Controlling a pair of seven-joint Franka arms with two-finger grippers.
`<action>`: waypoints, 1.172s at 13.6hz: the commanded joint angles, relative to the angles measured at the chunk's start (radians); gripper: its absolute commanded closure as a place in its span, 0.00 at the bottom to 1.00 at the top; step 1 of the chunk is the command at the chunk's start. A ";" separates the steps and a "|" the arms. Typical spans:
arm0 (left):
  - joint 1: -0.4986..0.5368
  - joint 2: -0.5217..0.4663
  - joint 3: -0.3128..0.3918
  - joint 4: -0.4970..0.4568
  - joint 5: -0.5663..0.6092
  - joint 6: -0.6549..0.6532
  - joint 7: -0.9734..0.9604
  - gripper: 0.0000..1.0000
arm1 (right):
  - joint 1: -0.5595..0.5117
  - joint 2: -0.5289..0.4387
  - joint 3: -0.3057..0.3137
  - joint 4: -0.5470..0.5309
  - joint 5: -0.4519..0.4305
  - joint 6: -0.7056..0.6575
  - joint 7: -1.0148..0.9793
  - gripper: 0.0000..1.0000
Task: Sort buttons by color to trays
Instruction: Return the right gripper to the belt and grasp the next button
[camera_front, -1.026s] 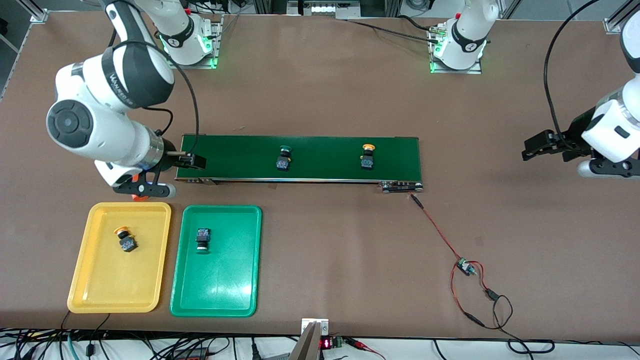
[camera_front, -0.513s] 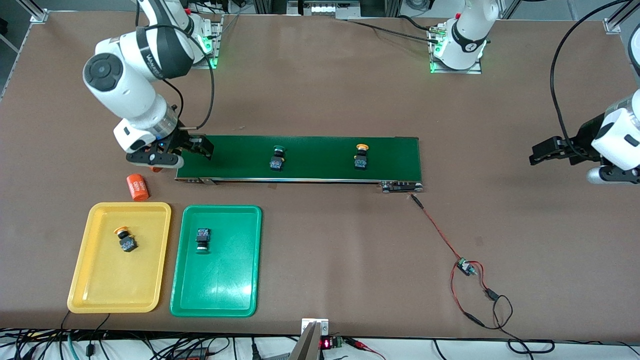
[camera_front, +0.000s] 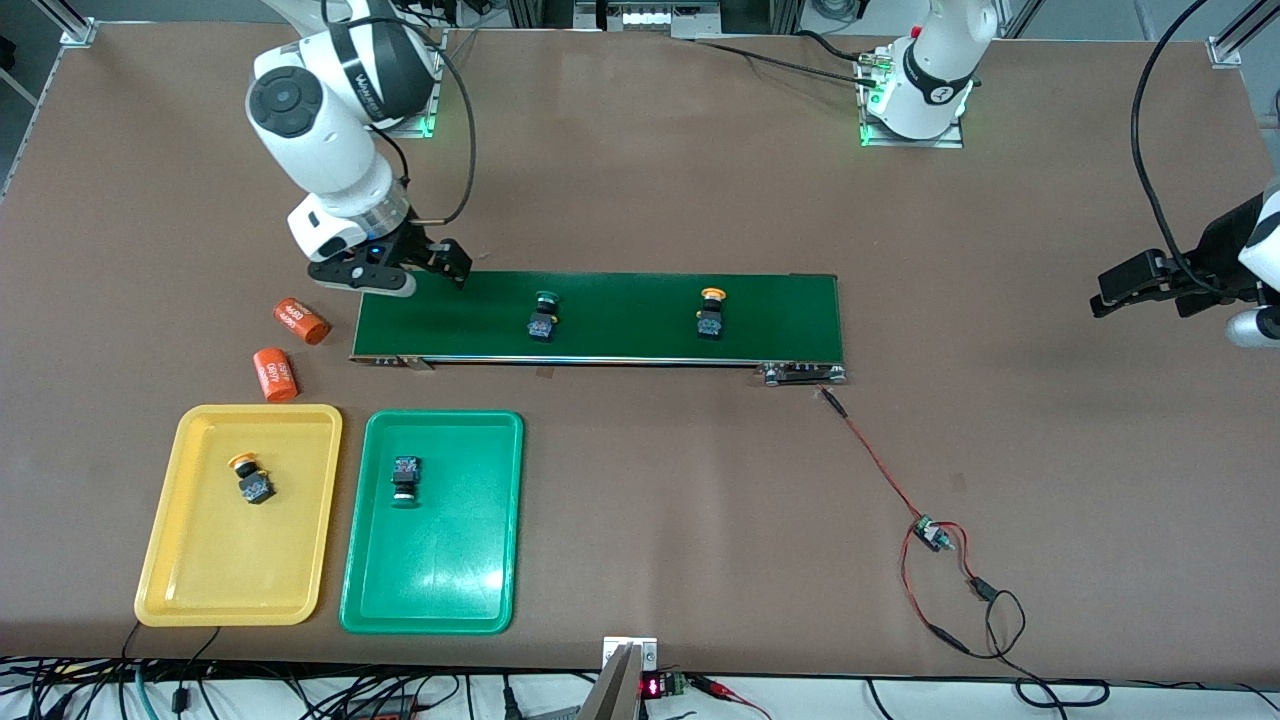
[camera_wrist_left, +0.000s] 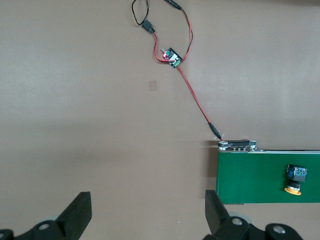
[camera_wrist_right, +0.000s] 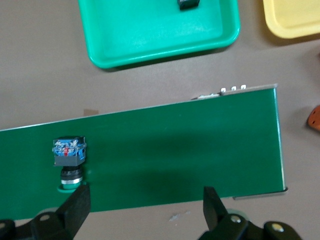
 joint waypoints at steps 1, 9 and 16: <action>0.003 0.007 -0.001 0.024 0.014 -0.020 0.014 0.00 | 0.003 0.026 0.000 -0.009 0.016 0.020 0.029 0.00; 0.012 0.006 0.003 0.024 0.017 -0.021 0.011 0.00 | 0.019 0.156 0.000 0.006 0.002 0.139 0.123 0.00; -0.157 -0.008 0.197 0.015 0.010 -0.023 0.013 0.00 | 0.028 0.172 -0.001 0.014 -0.047 0.150 0.117 0.00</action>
